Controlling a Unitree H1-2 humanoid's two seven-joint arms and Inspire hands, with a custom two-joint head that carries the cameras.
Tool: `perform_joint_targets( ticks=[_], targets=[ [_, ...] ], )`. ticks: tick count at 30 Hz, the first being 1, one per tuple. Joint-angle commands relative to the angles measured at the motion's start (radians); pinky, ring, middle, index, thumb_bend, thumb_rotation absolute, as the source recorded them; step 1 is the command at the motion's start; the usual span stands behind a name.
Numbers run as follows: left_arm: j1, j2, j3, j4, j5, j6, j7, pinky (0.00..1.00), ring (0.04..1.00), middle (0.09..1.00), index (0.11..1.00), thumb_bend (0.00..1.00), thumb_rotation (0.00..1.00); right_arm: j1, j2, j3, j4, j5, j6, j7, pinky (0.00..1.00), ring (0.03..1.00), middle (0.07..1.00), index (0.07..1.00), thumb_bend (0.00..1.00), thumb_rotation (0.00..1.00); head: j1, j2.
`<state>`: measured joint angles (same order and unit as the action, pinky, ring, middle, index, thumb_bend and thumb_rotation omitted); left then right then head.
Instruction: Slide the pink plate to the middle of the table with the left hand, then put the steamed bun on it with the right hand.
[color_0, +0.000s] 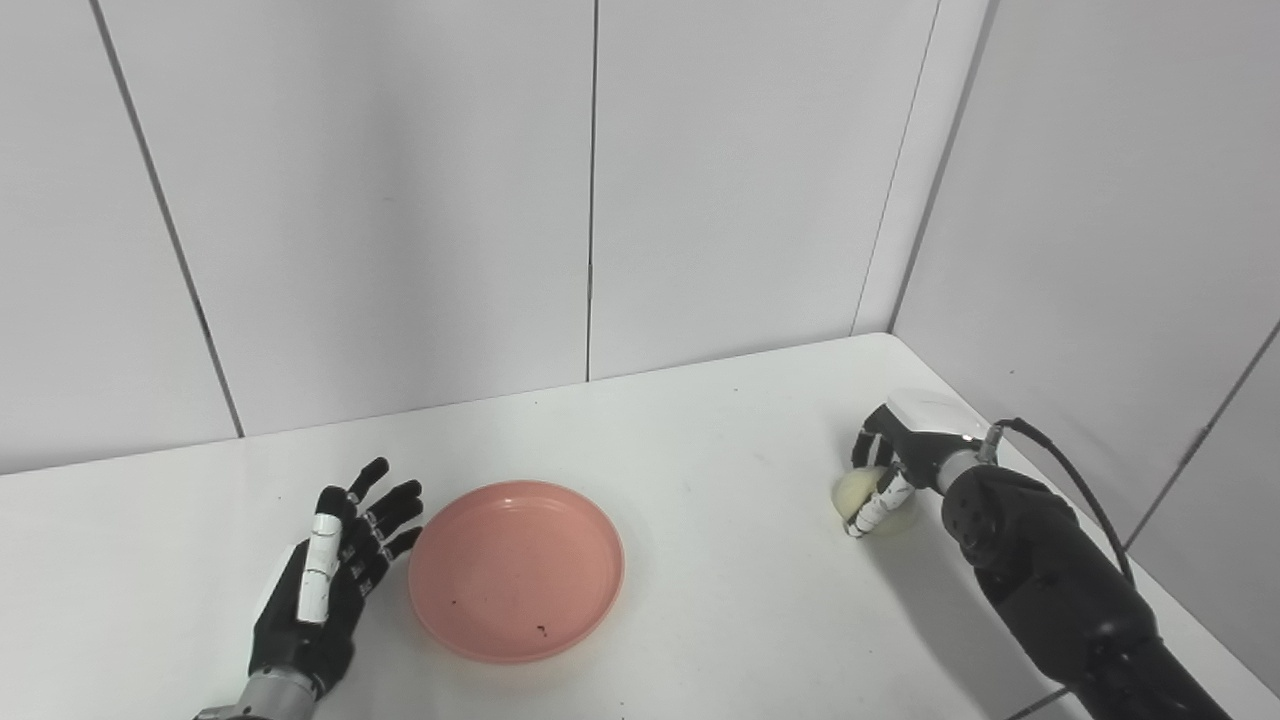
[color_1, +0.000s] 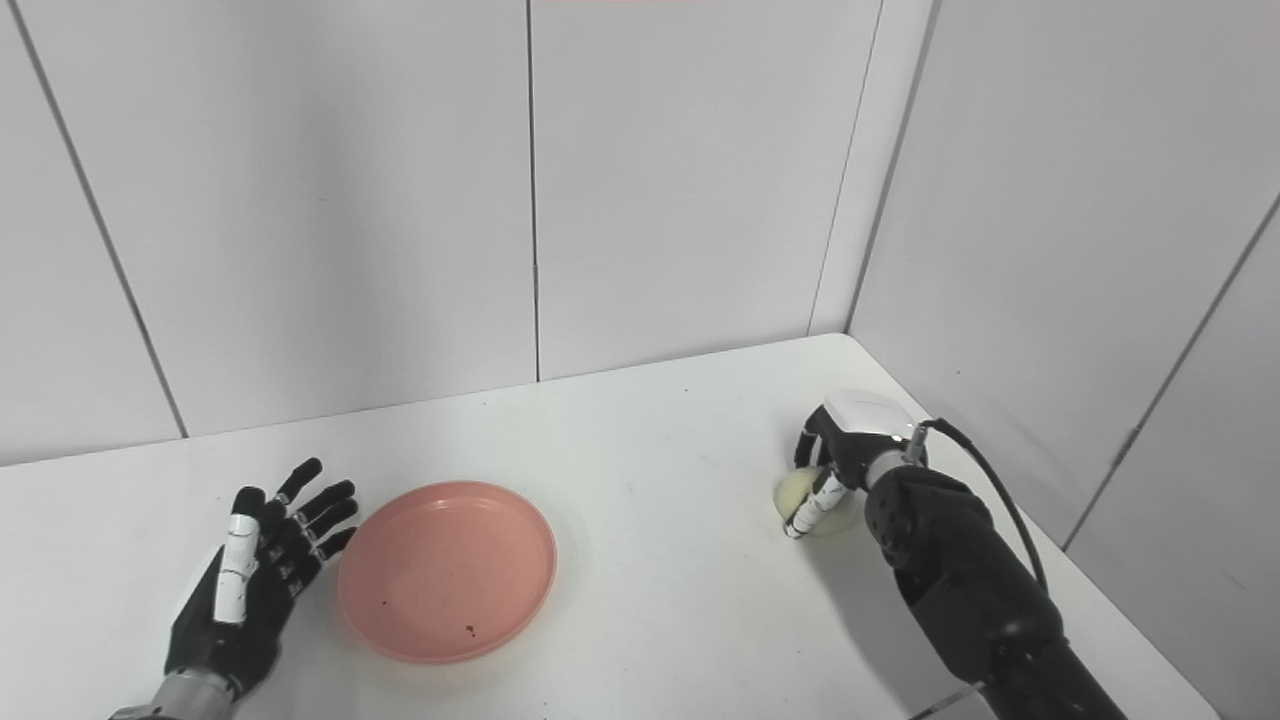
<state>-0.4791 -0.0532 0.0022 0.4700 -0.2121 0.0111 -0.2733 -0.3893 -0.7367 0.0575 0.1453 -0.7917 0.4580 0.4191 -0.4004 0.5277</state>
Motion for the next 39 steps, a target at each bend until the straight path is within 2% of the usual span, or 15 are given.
perform_joint_targets(
  ticks=[1,8,9,11,13,14,19,22,26,28,33,39],
  targets=[
    [0.004,-0.005,-0.004,-0.004,-0.003,0.021,0.002,0.81,0.859,0.830,0.903,0.81,0.90,0.004,-0.030,0.006,-0.005,-0.003,0.010,0.017,0.28,0.356,0.472,0.489,0.53,0.00,0.001,0.001],
    [0.003,-0.004,-0.005,0.002,0.002,0.014,0.004,0.80,0.858,0.838,0.902,0.80,0.91,0.013,-0.035,-0.006,-0.050,-0.008,0.011,0.036,0.23,0.298,0.403,0.513,0.53,0.00,0.001,0.001],
    [0.004,-0.004,-0.005,0.001,0.002,0.015,0.005,0.80,0.857,0.838,0.902,0.80,0.91,0.016,-0.040,-0.007,-0.078,-0.004,0.010,0.033,0.23,0.294,0.401,0.514,0.52,0.00,0.001,0.001],
    [0.004,-0.004,-0.006,0.000,0.003,0.017,0.006,0.80,0.855,0.839,0.903,0.80,0.91,0.020,-0.047,-0.008,-0.110,-0.001,0.008,0.030,0.21,0.277,0.456,0.489,0.53,0.00,0.001,0.001],
    [0.003,-0.005,-0.006,0.005,0.003,0.012,0.005,0.80,0.851,0.837,0.903,0.80,0.91,0.016,-0.050,-0.017,-0.172,-0.010,0.009,0.038,0.20,0.273,0.440,0.492,0.53,0.00,0.004,0.000],
    [0.002,-0.007,-0.006,0.007,0.002,0.010,0.005,0.80,0.848,0.834,0.902,0.80,0.90,0.012,-0.049,-0.021,-0.198,-0.016,0.010,0.041,0.20,0.279,0.413,0.500,0.53,0.00,0.004,-0.002],
    [-0.003,-0.010,-0.004,0.022,-0.002,0.002,0.001,0.80,0.848,0.832,0.905,0.80,0.90,-0.022,-0.047,-0.017,-0.278,-0.018,0.004,0.053,0.25,0.336,0.416,0.510,0.53,0.00,0.012,-0.006],
    [-0.005,-0.013,-0.004,0.028,-0.002,-0.003,-0.001,0.80,0.847,0.832,0.905,0.81,0.90,-0.050,-0.047,0.000,-0.314,-0.033,-0.003,0.066,0.32,0.406,0.464,0.490,0.53,0.00,0.024,-0.006],
    [-0.008,-0.020,-0.006,0.032,0.002,-0.008,0.005,0.80,0.845,0.831,0.903,0.80,0.90,-0.076,-0.047,0.016,-0.345,-0.035,-0.015,0.074,0.31,0.398,0.460,0.491,0.53,0.00,0.060,-0.005],
    [-0.010,-0.029,-0.010,0.044,0.013,-0.019,0.014,0.80,0.854,0.838,0.901,0.81,0.90,-0.093,-0.037,0.023,-0.346,-0.027,-0.016,0.074,0.30,0.386,0.445,0.494,0.53,0.00,0.116,-0.007],
    [-0.011,-0.044,-0.019,0.070,0.027,-0.050,0.025,0.81,0.861,0.849,0.903,0.81,0.91,-0.114,-0.033,0.034,-0.334,-0.016,-0.032,0.070,0.32,0.407,0.449,0.498,0.53,0.00,0.160,-0.015],
    [-0.021,-0.069,-0.025,0.115,0.063,-0.110,0.082,0.85,0.908,0.874,0.888,0.81,0.90,-0.129,-0.031,0.043,-0.333,0.009,-0.073,0.056,0.28,0.379,0.438,0.502,0.53,0.00,0.227,-0.025]
  ],
)
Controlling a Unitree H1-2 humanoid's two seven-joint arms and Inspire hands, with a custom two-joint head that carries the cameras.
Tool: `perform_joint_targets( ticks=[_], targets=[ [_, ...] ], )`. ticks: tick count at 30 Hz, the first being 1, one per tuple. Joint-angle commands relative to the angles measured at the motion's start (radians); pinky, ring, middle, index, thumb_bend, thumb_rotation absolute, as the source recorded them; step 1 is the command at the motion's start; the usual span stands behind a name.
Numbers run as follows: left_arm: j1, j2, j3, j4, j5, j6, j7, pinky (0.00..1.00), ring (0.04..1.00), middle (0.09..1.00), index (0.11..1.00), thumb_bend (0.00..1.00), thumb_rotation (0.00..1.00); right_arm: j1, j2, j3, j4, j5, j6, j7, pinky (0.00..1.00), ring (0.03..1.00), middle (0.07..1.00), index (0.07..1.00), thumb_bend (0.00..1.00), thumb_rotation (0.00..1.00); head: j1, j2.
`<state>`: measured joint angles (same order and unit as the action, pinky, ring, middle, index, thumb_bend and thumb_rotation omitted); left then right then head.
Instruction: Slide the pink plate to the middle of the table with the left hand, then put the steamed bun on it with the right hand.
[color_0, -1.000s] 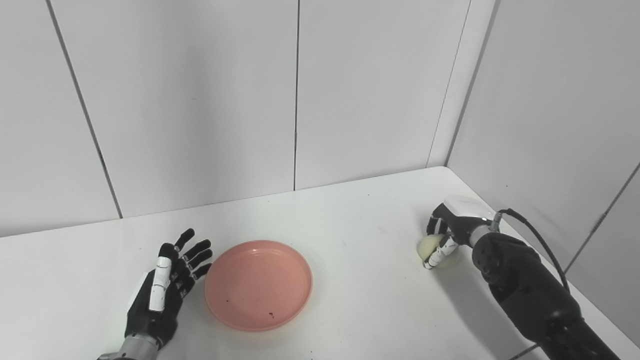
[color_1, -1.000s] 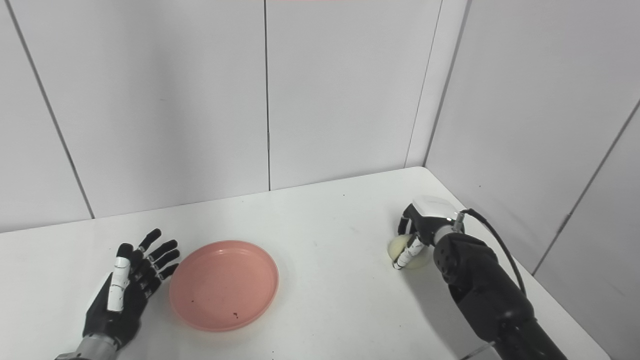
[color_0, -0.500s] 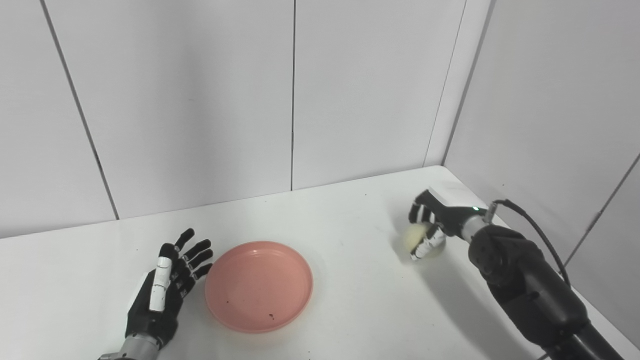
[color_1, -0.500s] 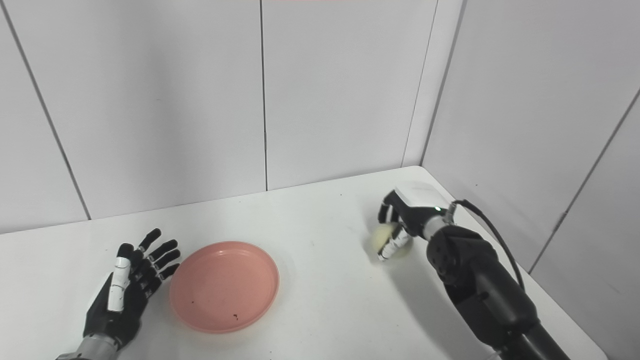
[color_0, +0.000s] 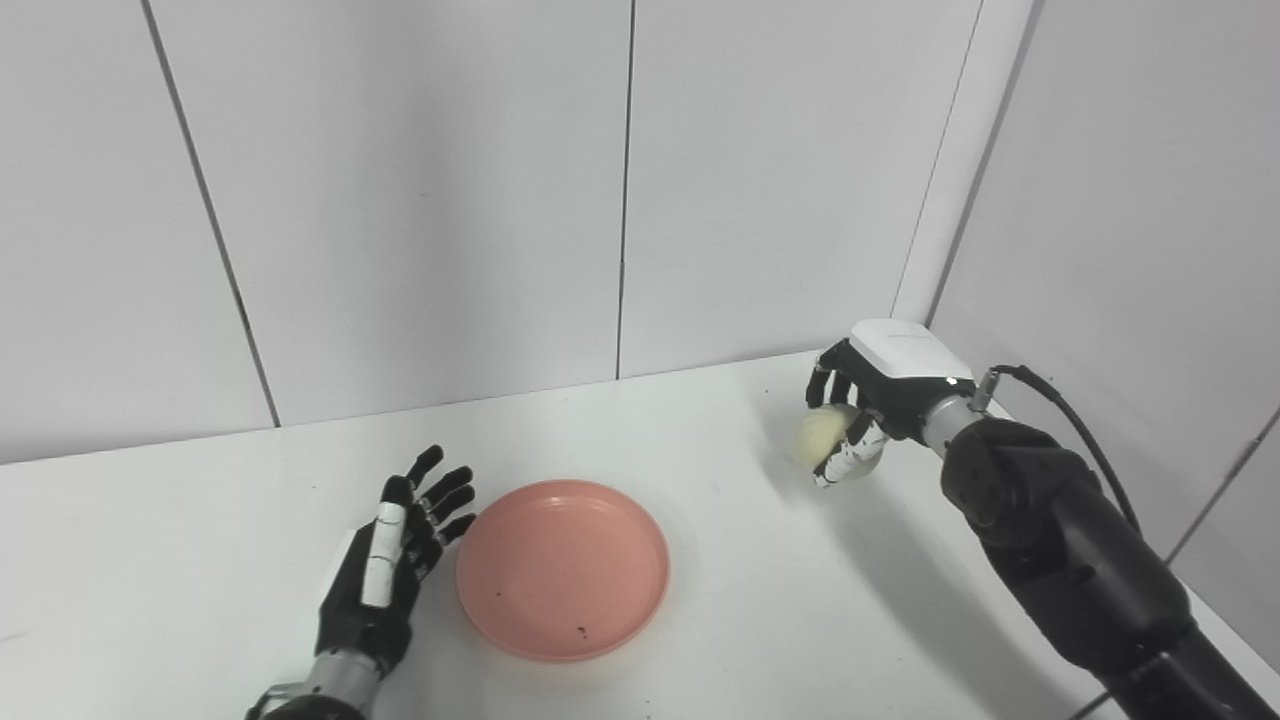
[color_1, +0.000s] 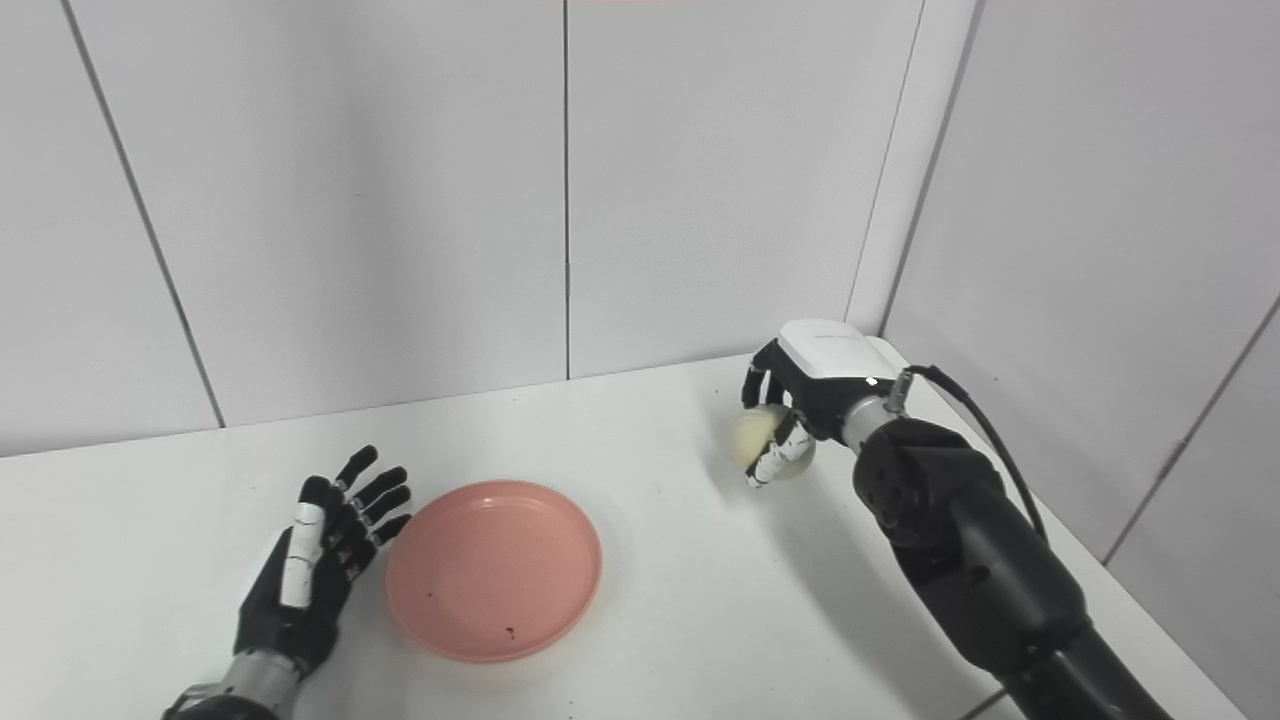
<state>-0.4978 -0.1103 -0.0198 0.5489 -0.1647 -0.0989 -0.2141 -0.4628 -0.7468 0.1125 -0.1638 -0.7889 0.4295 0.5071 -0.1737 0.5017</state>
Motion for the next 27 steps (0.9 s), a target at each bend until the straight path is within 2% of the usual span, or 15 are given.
perform_joint_targets(
  ticks=[1,2,3,6,12,16,18,21,25,27],
  targets=[
    [-0.004,-0.015,-0.003,0.043,0.019,-0.007,0.028,0.87,0.916,0.880,0.888,0.81,0.90,-0.058,-0.020,-0.012,-0.023,0.013,-0.053,-0.035,0.28,0.379,0.437,0.502,0.53,0.00,0.004,0.001],
    [-0.006,-0.016,-0.003,0.048,0.020,-0.013,0.032,0.88,0.923,0.886,0.887,0.81,0.90,-0.059,-0.019,-0.013,-0.023,0.016,-0.059,-0.036,0.29,0.391,0.443,0.502,0.53,0.00,0.004,0.001],
    [-0.008,-0.022,-0.005,0.056,0.027,-0.020,0.041,0.88,0.926,0.888,0.887,0.81,0.90,-0.063,-0.015,-0.013,-0.026,0.021,-0.061,-0.033,0.30,0.395,0.445,0.502,0.53,0.00,0.040,-0.005],
    [-0.014,-0.035,-0.010,0.077,0.041,-0.034,0.060,0.87,0.917,0.889,0.882,0.83,0.91,-0.073,-0.004,-0.009,-0.025,0.038,-0.078,-0.030,0.38,0.463,0.491,0.482,0.53,0.00,0.068,-0.009],
    [-0.029,-0.054,-0.012,0.115,0.047,-0.064,0.068,0.86,0.900,0.876,0.879,0.83,0.90,-0.080,0.005,0.007,-0.014,0.054,-0.133,-0.048,0.37,0.451,0.482,0.492,0.53,0.00,0.100,-0.017],
    [-0.034,-0.062,-0.025,0.131,0.075,-0.085,0.093,0.82,0.881,0.865,0.876,0.84,0.92,-0.086,0.010,0.005,-0.003,0.096,-0.180,-0.053,0.40,0.478,0.499,0.475,0.53,0.00,0.122,-0.022],
    [-0.036,-0.065,-0.027,0.137,0.082,-0.090,0.099,0.81,0.880,0.866,0.877,0.84,0.93,-0.087,0.011,0.003,0.000,0.106,-0.197,-0.054,0.41,0.479,0.501,0.473,0.53,0.00,0.122,-0.022],
    [-0.038,-0.073,-0.036,0.156,0.118,-0.114,0.135,0.80,0.871,0.864,0.871,0.87,0.93,-0.106,0.033,0.016,-0.007,0.123,-0.234,-0.057,0.40,0.464,0.493,0.480,0.53,0.00,0.159,-0.024],
    [-0.031,-0.087,-0.039,0.150,0.140,-0.125,0.166,0.80,0.862,0.863,0.872,0.87,0.92,-0.125,0.069,0.031,-0.034,0.120,-0.223,-0.036,0.38,0.426,0.468,0.499,0.53,0.00,0.169,-0.020],
    [-0.027,-0.094,-0.039,0.138,0.145,-0.117,0.177,0.79,0.857,0.865,0.877,0.84,0.92,-0.137,0.089,0.045,-0.054,0.110,-0.207,-0.016,0.33,0.393,0.459,0.503,0.53,0.00,0.167,-0.017]
  ],
)
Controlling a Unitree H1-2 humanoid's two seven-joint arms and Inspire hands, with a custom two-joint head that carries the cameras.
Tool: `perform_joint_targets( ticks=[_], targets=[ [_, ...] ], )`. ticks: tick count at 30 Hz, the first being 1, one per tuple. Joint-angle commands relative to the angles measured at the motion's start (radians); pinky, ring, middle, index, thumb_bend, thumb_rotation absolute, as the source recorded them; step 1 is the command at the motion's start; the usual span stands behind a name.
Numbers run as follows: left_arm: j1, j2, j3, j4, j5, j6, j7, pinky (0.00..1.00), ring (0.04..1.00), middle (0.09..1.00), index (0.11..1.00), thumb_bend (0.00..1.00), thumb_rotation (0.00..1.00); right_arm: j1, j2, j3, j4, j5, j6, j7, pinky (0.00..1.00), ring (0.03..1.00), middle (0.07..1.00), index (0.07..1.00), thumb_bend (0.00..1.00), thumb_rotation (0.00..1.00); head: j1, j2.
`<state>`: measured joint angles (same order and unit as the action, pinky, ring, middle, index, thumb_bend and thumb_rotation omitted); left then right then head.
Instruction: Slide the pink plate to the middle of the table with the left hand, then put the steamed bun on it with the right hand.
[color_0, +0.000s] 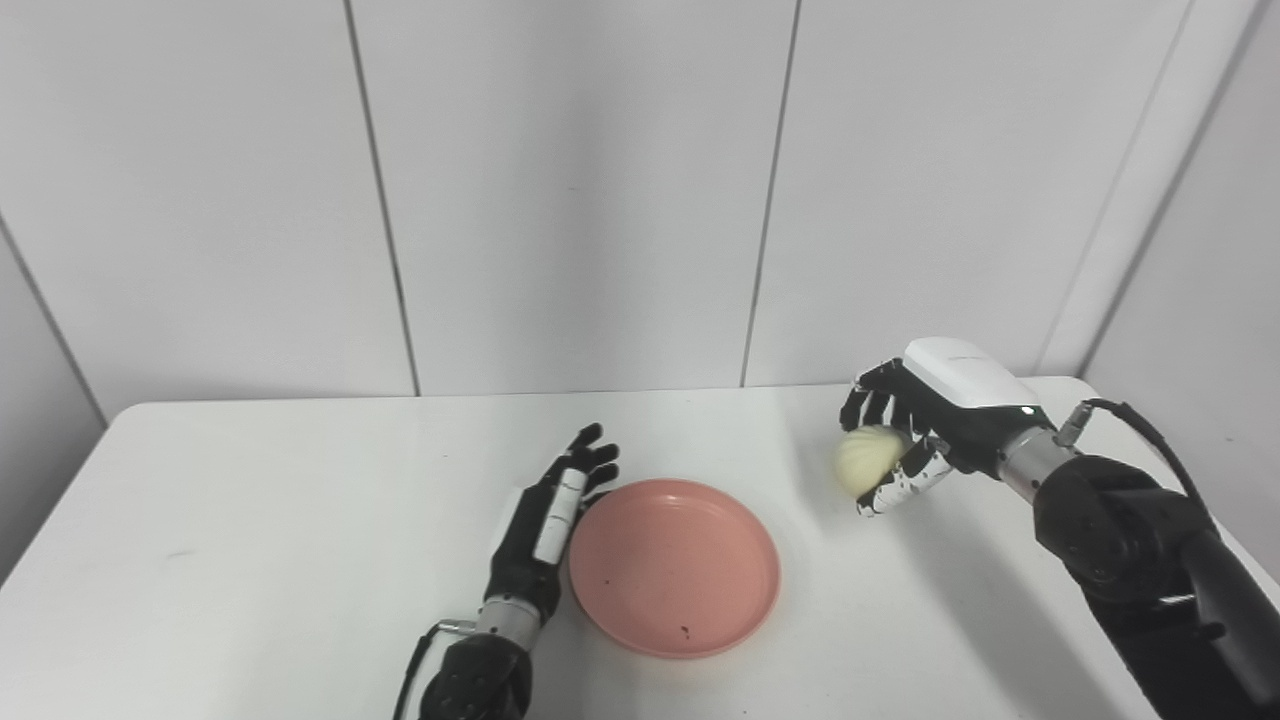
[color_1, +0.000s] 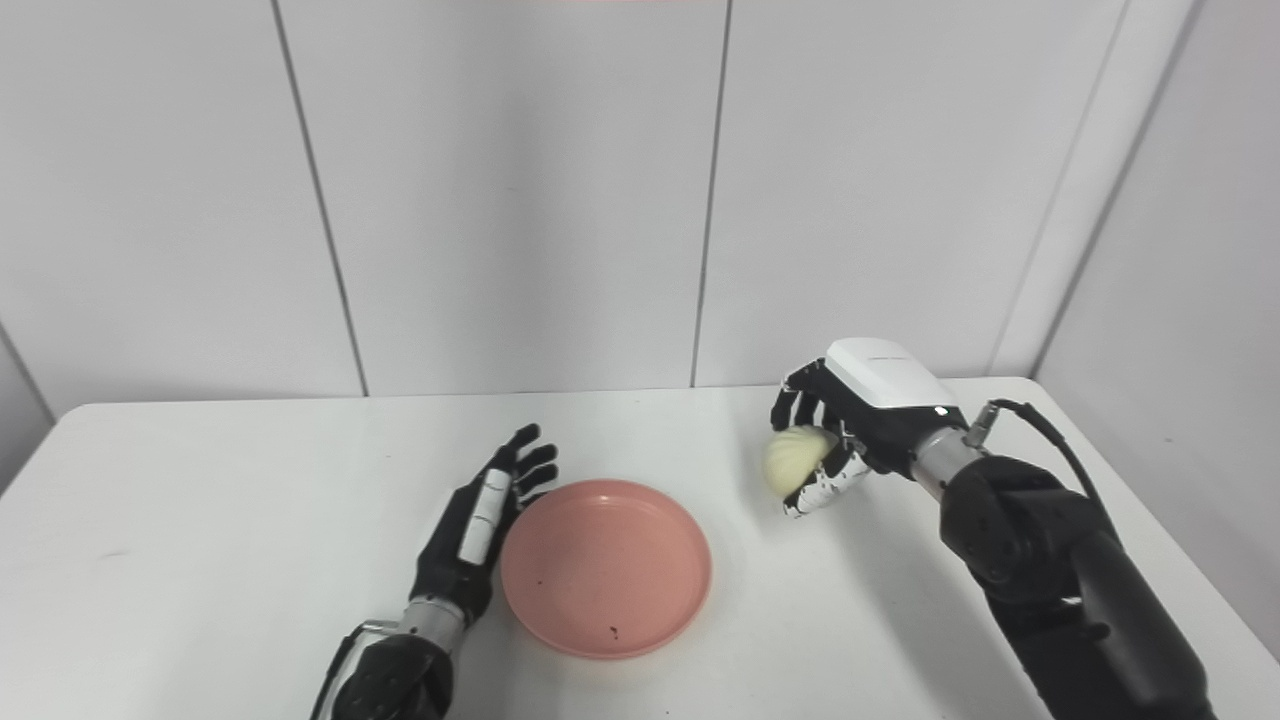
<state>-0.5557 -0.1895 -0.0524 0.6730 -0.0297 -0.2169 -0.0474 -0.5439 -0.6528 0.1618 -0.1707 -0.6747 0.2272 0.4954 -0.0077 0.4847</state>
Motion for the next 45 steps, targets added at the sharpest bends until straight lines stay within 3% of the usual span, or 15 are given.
perform_joint_targets(
  ticks=[1,11,20,26,39,45],
  targets=[
    [0.032,-0.017,-0.007,0.007,0.009,0.006,0.012,0.78,0.856,0.866,0.878,0.84,0.93,-0.061,0.005,0.002,-0.055,-0.007,0.004,0.004,0.31,0.386,0.457,0.503,0.53,0.00,-0.001,0.002],
    [0.038,-0.020,-0.021,-0.031,0.017,0.053,0.012,0.72,0.840,0.851,0.872,0.85,0.93,-0.096,0.086,0.048,-0.075,-0.025,0.005,0.040,0.36,0.427,0.480,0.488,0.53,0.00,-0.006,-0.002],
    [0.041,-0.016,-0.029,-0.025,0.006,0.049,-0.003,0.73,0.853,0.855,0.877,0.82,0.93,-0.107,0.176,0.126,-0.084,-0.102,0.032,0.092,0.30,0.377,0.434,0.510,0.53,0.00,-0.004,-0.002],
    [0.048,-0.017,-0.028,-0.044,-0.001,0.065,-0.014,0.74,0.849,0.856,0.877,0.84,0.92,-0.104,0.205,0.146,-0.070,-0.117,0.022,0.105,0.34,0.408,0.459,0.503,0.53,0.00,-0.007,0.007],
    [0.050,-0.015,-0.023,-0.050,-0.001,0.073,-0.026,0.74,0.858,0.859,0.881,0.81,0.92,-0.058,0.234,0.210,-0.003,-0.132,-0.021,0.085,0.24,0.319,0.403,0.501,0.53,0.00,-0.017,0.011],
    [0.052,-0.015,-0.022,-0.058,-0.003,0.084,-0.031,0.75,0.856,0.863,0.877,0.83,0.92,-0.043,0.237,0.232,0.029,-0.138,-0.028,0.089,0.27,0.351,0.418,0.509,0.53,0.00,-0.018,0.014]
  ],
)
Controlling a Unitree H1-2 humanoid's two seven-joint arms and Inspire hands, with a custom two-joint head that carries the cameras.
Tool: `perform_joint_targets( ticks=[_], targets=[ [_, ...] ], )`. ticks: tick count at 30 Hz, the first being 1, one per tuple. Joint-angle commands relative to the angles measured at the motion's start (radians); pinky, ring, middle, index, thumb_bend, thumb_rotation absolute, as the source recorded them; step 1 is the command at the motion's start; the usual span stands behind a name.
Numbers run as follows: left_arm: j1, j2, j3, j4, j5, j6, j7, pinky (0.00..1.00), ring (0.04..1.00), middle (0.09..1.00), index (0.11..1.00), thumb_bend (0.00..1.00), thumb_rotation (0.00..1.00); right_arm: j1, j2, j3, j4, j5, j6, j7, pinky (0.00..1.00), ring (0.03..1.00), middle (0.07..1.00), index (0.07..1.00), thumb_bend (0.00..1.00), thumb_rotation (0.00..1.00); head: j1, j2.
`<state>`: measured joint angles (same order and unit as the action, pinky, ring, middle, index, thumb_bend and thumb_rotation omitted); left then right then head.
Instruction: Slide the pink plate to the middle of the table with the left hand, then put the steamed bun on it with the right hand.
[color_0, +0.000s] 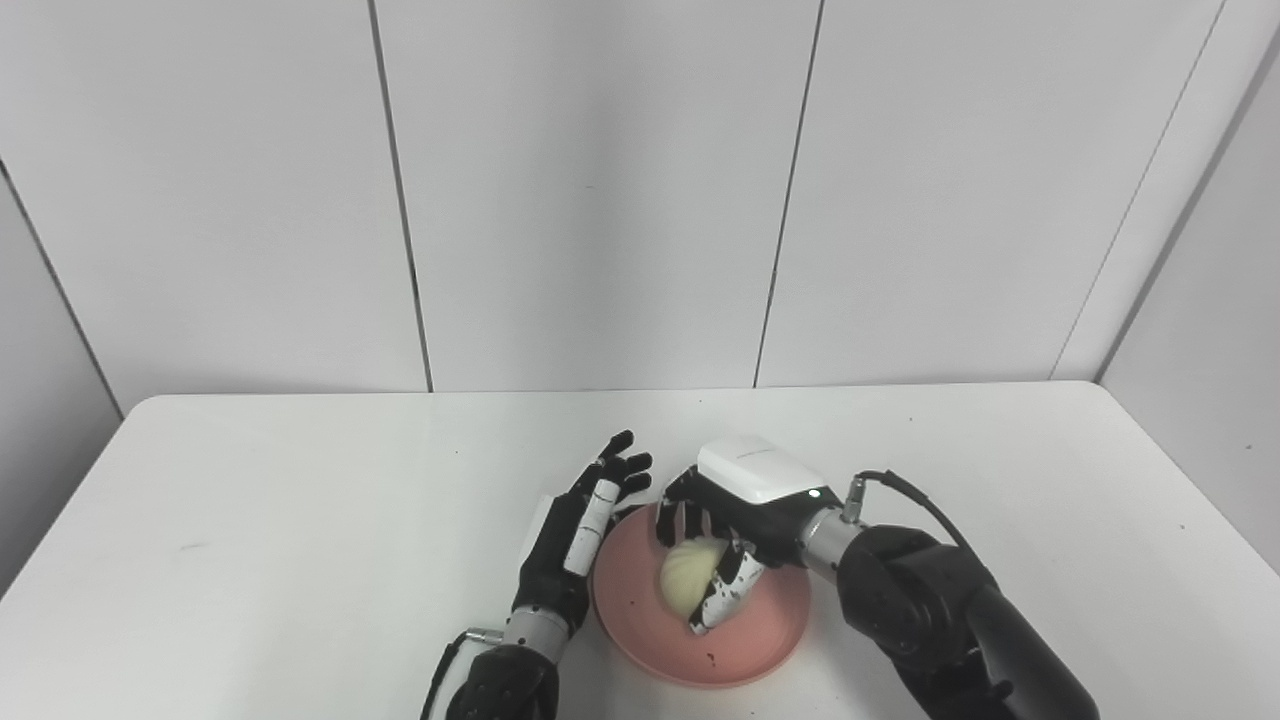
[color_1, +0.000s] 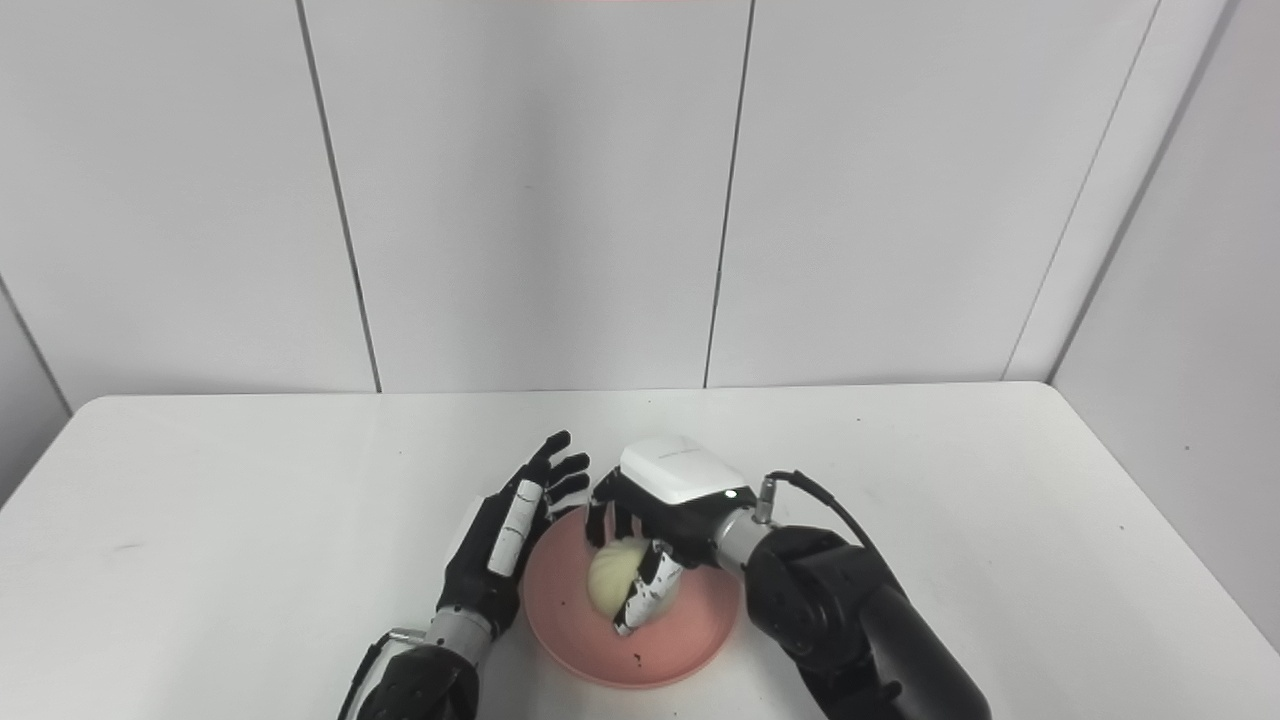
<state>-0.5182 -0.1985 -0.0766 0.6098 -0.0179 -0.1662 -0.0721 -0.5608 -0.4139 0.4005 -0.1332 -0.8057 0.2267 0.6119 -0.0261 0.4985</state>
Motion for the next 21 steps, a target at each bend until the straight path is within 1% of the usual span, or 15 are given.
perform_joint_targets(
  ticks=[1,12,15,17,18,20,21],
  targets=[
    [0.015,-0.007,0.003,0.006,-0.016,0.033,-0.007,0.75,0.855,0.863,0.876,0.83,0.92,-0.025,-0.002,-0.004,-0.004,-0.008,-0.026,-0.025,0.27,0.353,0.418,0.511,0.53,0.00,-0.001,0.002],
    [0.020,-0.006,0.008,-0.011,-0.017,0.047,-0.010,0.75,0.854,0.863,0.878,0.83,0.92,-0.015,-0.006,0.016,0.027,-0.015,-0.028,-0.027,0.29,0.376,0.436,0.508,0.53,0.00,-0.008,0.007],
    [0.019,-0.004,0.007,-0.008,-0.016,0.043,-0.012,0.75,0.855,0.861,0.880,0.81,0.92,-0.014,-0.004,0.013,0.029,-0.010,-0.023,-0.025,0.32,0.410,0.453,0.503,0.53,0.00,-0.008,0.007],
    [0.019,-0.003,0.006,-0.010,-0.013,0.043,-0.011,0.75,0.854,0.861,0.882,0.81,0.92,-0.011,-0.003,0.010,0.021,-0.014,-0.021,-0.031,0.38,0.476,0.483,0.493,0.53,0.00,-0.009,0.007],
    [0.020,-0.003,0.006,-0.010,-0.012,0.044,-0.011,0.75,0.855,0.862,0.882,0.80,0.93,-0.009,-0.003,0.010,0.017,-0.019,-0.022,-0.035,0.41,0.513,0.565,0.493,0.53,0.09,-0.009,0.007],
    [0.019,-0.003,0.006,-0.010,-0.012,0.044,-0.009,0.74,0.855,0.862,0.882,0.81,0.93,-0.005,-0.004,0.011,0.010,-0.030,-0.018,-0.039,0.44,0.552,0.631,0.494,0.52,0.13,-0.009,0.008],
    [0.020,-0.004,0.006,-0.010,-0.011,0.044,-0.008,0.74,0.855,0.863,0.881,0.81,0.92,-0.004,-0.005,0.012,0.006,-0.035,-0.016,-0.037,0.47,0.581,0.653,0.582,0.78,0.20,-0.009,0.008]
  ],
)
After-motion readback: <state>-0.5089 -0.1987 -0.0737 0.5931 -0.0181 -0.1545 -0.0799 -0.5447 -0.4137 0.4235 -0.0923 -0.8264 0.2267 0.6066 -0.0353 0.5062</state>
